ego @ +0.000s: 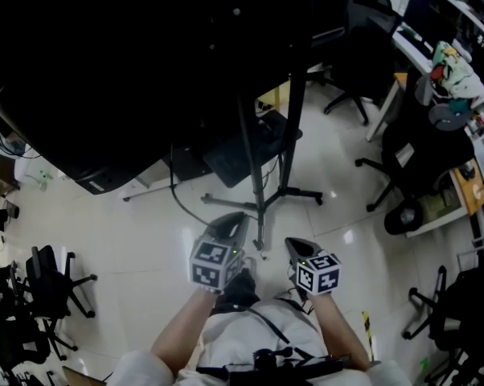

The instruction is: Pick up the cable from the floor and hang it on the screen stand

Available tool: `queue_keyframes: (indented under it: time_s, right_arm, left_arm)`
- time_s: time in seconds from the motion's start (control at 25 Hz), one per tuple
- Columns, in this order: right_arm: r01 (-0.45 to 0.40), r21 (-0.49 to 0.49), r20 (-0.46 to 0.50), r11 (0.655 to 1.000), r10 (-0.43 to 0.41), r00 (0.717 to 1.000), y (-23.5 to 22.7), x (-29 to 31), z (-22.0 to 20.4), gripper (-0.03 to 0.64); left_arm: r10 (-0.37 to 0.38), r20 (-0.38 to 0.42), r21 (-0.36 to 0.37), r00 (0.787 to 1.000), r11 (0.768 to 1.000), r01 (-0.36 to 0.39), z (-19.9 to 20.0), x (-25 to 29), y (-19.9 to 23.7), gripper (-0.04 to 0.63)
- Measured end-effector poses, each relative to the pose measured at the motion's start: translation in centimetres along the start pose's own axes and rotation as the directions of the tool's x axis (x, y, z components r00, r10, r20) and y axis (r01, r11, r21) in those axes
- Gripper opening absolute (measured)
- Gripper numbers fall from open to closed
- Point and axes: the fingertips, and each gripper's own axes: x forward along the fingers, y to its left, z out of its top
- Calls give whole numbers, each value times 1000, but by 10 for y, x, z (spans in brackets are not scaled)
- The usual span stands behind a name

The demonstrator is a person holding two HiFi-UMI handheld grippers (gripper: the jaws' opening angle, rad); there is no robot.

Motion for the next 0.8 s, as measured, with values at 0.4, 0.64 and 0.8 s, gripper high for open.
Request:
queue_keyframes:
  time_s: [0.4,0.64,0.8]
  right_arm:
    - [5,-8,13,1000,-5,1000,-17,-19,-3,111]
    - [29,-52,-6,998,-29,1000,-33,-7,2,170]
    - [40,-58,-7,998,-40,999,-41,1,9,175]
  left_arm:
    - [-83,111,84,990,994,74,93,-34,-47,26]
    - [-144,157,135,977,983,123,137,-49,-62,26]
    - [-154,202,170,967,978,120,170,-57,-61,26]
